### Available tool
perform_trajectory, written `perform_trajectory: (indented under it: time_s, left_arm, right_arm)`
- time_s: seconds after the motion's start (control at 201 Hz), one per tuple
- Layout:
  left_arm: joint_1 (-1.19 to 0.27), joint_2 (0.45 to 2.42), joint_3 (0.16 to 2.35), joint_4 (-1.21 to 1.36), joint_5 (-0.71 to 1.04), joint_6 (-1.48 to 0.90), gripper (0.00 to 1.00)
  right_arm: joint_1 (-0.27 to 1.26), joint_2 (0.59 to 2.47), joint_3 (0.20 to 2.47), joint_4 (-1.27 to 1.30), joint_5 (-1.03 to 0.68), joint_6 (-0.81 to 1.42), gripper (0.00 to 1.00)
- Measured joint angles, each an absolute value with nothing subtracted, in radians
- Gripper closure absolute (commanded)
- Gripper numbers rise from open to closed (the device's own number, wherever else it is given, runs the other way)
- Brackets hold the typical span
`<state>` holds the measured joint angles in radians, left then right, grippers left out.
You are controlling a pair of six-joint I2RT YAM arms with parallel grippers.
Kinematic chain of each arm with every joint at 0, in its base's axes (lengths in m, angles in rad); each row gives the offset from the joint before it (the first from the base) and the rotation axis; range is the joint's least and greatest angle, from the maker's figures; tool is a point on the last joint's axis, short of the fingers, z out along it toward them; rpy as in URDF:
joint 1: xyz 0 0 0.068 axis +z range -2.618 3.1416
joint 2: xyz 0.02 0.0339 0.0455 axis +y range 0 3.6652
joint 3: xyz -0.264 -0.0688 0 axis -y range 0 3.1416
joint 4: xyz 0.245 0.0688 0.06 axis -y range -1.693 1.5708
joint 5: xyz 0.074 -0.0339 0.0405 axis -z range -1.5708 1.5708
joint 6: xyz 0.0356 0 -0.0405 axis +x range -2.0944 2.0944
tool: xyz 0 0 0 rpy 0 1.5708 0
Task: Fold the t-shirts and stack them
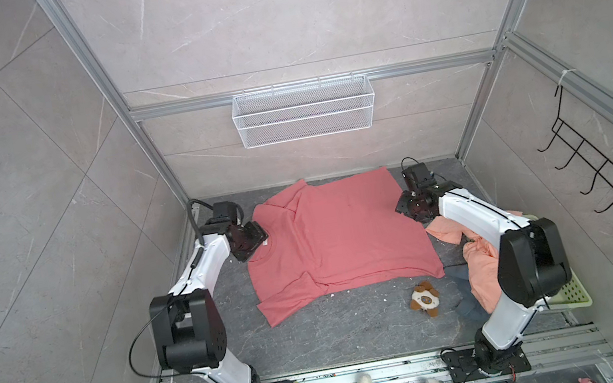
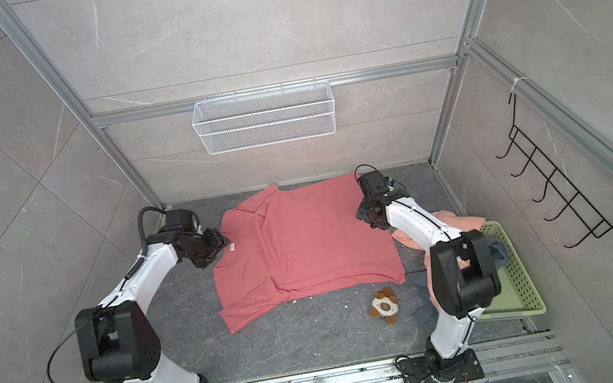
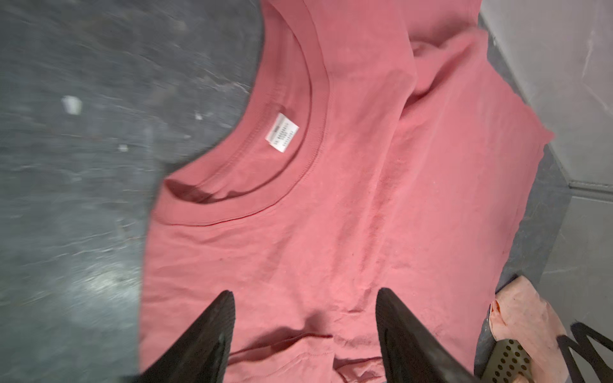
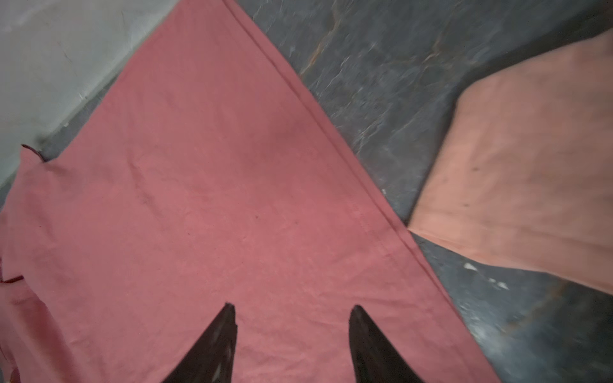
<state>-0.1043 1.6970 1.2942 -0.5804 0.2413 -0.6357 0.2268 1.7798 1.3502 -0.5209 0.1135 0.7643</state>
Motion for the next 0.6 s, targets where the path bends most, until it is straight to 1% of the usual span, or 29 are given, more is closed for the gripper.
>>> perform_trajectory:
  time_s: [0.1,0.194,0.398,0.597]
  left_arm:
    - [-0.159,1.779,1.294,-0.538,0.268,-0.672,0.30]
    - [-0.179,1.841,1.292,-0.503,0.286,-0.692,0.29]
    - [-0.165,1.949,1.309,-0.475,0.279,-0.711,0.29]
    - [-0.120,2.033,1.415,-0.469,0.271,-0.722,0.28]
  right_arm:
    - [0.242,1.869,1.373,-0.506,0.071,0.784,0.44]
    - [0.257,1.940,1.402,-0.503,0.038,0.795,0.44]
    - [0.264,2.060,1.476,-0.508,-0.017,0.819,0.44]
    - [0.266,2.160,1.597,-0.528,-0.052,0.834,0.44]
